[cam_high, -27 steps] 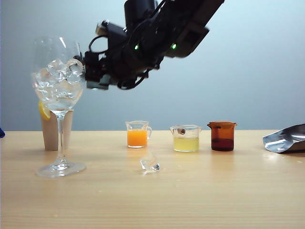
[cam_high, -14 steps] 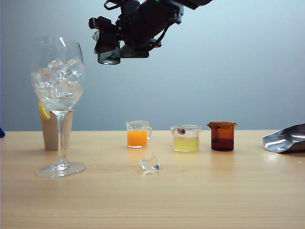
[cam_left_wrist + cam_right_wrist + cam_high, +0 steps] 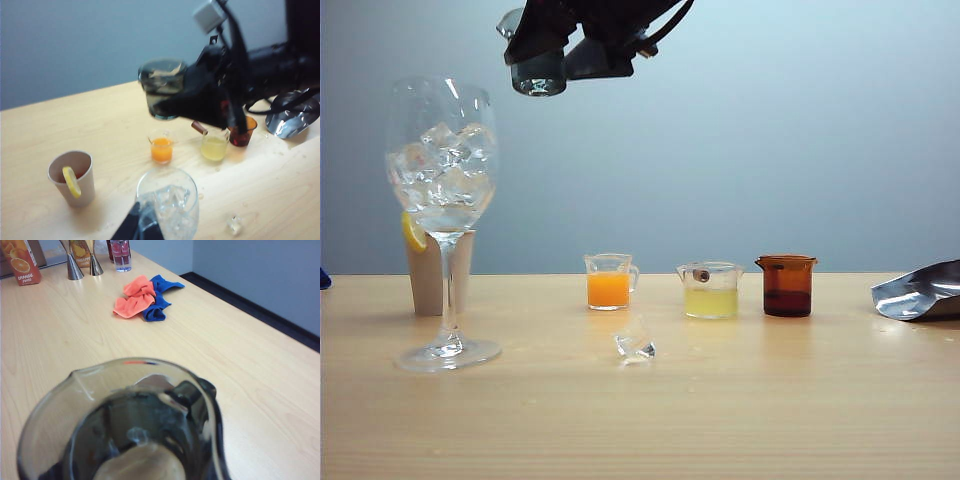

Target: Pick up the first measuring cup from the left, pour the coconut rum inside into the goblet, and finally put the measuring cup back in its original place.

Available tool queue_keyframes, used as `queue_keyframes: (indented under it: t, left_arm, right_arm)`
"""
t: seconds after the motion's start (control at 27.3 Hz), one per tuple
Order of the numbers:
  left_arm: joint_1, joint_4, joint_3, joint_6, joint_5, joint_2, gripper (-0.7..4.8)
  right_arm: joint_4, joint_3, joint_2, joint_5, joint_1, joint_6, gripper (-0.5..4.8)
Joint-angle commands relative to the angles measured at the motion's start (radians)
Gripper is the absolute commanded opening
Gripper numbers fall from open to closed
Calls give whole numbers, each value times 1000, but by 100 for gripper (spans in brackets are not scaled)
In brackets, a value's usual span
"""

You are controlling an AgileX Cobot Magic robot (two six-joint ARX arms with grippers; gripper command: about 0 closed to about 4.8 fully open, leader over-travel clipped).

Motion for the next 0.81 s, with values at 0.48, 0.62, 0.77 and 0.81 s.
queue_keyframes:
  t: [0.48, 0.62, 0.77, 0.81]
  left_arm:
    - [-59, -85, 10, -67, -21, 0, -6]
    - [-156, -119, 10, -78, -132, 14, -6]
    - [-221, -142, 10, -105, -184, 57, -6]
    - [-229, -141, 10, -105, -192, 64, -6]
  right_arm:
    - [-11, -162, -185, -121, 2, -68, 53]
    - [-28, -179, -196, -122, 11, -85, 52]
    - [-28, -178, -196, -113, 43, -151, 48]
    - [-28, -178, -196, -111, 47, -151, 48]
